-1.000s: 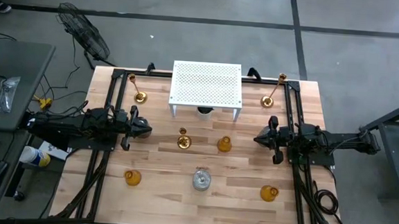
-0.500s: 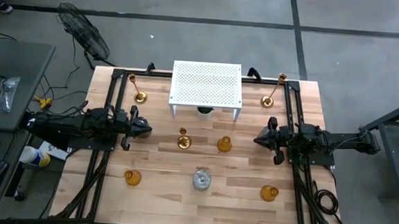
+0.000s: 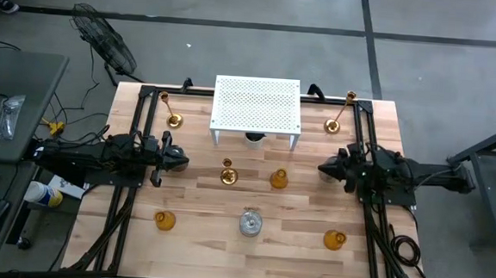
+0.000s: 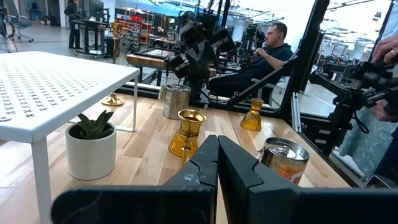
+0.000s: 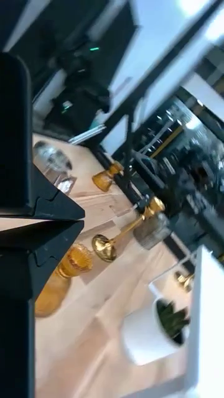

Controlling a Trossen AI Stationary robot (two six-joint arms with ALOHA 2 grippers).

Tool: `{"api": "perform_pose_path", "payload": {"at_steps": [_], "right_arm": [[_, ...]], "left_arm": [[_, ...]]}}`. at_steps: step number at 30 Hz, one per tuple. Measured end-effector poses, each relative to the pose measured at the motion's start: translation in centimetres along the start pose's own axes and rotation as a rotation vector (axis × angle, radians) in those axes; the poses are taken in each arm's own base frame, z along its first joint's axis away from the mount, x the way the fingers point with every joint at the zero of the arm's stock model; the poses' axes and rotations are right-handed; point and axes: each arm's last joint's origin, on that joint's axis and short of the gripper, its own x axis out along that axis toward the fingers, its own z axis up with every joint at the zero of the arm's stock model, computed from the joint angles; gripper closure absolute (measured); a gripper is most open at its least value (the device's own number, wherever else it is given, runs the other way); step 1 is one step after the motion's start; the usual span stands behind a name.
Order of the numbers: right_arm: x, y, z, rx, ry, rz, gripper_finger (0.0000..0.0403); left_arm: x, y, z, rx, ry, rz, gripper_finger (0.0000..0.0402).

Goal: Pick & Place candle stick holders
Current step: Put the middle right orange scented candle on the shelf

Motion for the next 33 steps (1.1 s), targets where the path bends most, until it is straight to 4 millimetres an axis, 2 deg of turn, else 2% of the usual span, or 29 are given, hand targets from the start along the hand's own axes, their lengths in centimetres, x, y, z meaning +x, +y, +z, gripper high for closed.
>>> {"api": "perform_pose_path", "payload": {"at_steps": [3,6,9,13,16,19,29,31,33], "right_arm": [[-0.5,0.5,0.9,0.091,0.037,-0.066,0.0398],[-1.0,1.1,1.8,0.107,0.061,-0.127,0.0398],[-1.6,1.4,2.5,0.201,0.104,-0.266,0.0397],[-2.4,2.2,3.6,0.24,0.19,-0.409,0.0371],[-2.7,2.8,4.5,0.242,0.248,-0.509,0.0327],[-2.7,3.2,5.2,0.207,0.292,-0.634,0.0267],[-0.7,2.9,6.3,0.208,0.383,-0.982,0.0027],[0.0,2.6,6.3,0.235,0.381,-1.015,0.0012],[0.5,2.3,6.2,0.264,0.396,-1.051,0.0019]], "left_arm": [[0.0,0.0,0.0,0.0,0.0,0.0,0.0402],[0.0,0.0,0.0,0.0,0.0,0.0,0.0402],[0.0,0.0,0.0,0.0,0.0,0.0,0.0402],[0.0,0.0,0.0,0.0,0.0,0.0,0.0402],[0.0,0.0,0.0,0.0,0.0,0.0,0.0402],[0.0,0.0,0.0,0.0,0.0,0.0,0.0402],[0.0,0.0,0.0,0.0,0.0,0.0,0.0402],[0.0,0.0,0.0,0.0,0.0,0.0,0.0402],[0.0,0.0,0.0,0.0,0.0,0.0,0.0402]]}}
